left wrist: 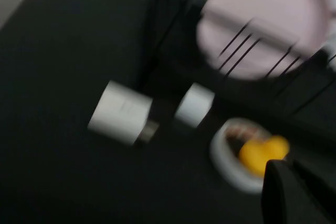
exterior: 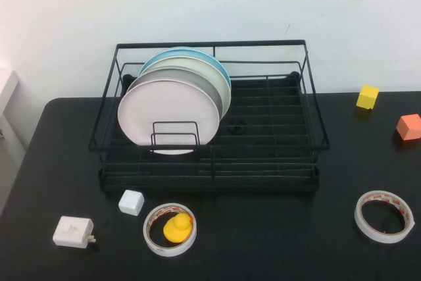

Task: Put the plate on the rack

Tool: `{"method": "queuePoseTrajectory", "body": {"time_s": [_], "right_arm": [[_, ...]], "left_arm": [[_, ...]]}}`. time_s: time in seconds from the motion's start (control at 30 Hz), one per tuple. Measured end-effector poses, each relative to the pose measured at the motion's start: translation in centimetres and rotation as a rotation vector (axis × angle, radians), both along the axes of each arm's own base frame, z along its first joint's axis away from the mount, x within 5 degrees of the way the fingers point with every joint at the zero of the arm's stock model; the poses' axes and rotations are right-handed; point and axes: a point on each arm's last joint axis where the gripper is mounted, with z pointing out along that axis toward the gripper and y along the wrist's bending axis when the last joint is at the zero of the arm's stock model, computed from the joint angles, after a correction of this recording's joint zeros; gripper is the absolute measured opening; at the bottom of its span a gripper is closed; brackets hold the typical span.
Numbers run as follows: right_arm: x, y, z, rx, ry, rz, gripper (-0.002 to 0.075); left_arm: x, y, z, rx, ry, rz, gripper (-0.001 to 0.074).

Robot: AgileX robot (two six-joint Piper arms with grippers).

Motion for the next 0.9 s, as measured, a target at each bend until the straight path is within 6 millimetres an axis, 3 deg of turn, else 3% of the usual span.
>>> {"method": "queuePoseTrajectory", "body": {"time_s": [0.07, 0.33, 0.9], "right_arm": [[-0.01, 0.0, 0.0, 0.0, 0.001, 0.001, 0.0001], [-0.12, 0.08, -0.09, 0.0, 0.014, 0.013, 0.0], [-0.15, 0.08, -0.06, 0.002, 0.012, 0.012, 0.0]], "left_arm": [[-0.22, 0.14, -1.0, -0.007, 0.072, 0.019, -0.0001], [-0.78, 0.3, -0.36, 0.132, -0.069, -0.017, -0.0001], [-0.81, 0.3, -0.37, 0.201, -0.081, -0.039, -0.0001]]}}
